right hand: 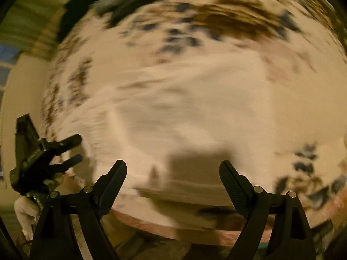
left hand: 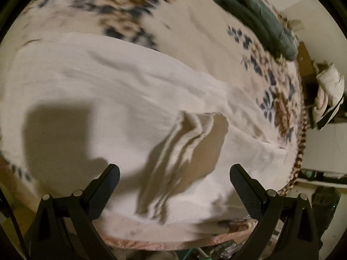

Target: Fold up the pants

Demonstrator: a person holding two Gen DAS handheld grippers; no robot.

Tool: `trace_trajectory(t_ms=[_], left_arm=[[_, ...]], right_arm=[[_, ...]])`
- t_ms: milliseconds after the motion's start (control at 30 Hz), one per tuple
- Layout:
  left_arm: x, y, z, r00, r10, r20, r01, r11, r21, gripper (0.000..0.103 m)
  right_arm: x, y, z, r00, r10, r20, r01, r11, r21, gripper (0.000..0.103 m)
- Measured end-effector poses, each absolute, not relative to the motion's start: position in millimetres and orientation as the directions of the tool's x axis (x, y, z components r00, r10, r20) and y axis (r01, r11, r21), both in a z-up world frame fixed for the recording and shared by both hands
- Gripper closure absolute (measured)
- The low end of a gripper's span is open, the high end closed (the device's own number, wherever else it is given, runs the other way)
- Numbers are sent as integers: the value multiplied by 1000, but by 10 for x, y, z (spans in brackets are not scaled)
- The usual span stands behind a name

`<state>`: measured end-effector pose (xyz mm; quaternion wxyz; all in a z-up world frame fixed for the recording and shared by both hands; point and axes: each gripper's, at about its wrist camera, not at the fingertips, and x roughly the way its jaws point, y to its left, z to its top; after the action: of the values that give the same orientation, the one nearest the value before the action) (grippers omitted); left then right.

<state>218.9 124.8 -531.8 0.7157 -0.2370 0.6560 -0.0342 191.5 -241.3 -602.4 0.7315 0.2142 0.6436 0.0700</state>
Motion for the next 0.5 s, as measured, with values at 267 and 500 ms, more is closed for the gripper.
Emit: trace_trajectory(t_ms=[267, 500], left_arm=[[2240, 805, -5455, 164, -235, -958, -80, 965, -250, 94], [1975, 1135, -5495, 179, -231, -956, -165, 951, -261, 91]], right_arm=[[1867, -2944, -6426, 164, 317, -934, 348, 868, 355, 14], [1927, -2963, -6619, 121, 278, -953, 359, 883, 303, 13]])
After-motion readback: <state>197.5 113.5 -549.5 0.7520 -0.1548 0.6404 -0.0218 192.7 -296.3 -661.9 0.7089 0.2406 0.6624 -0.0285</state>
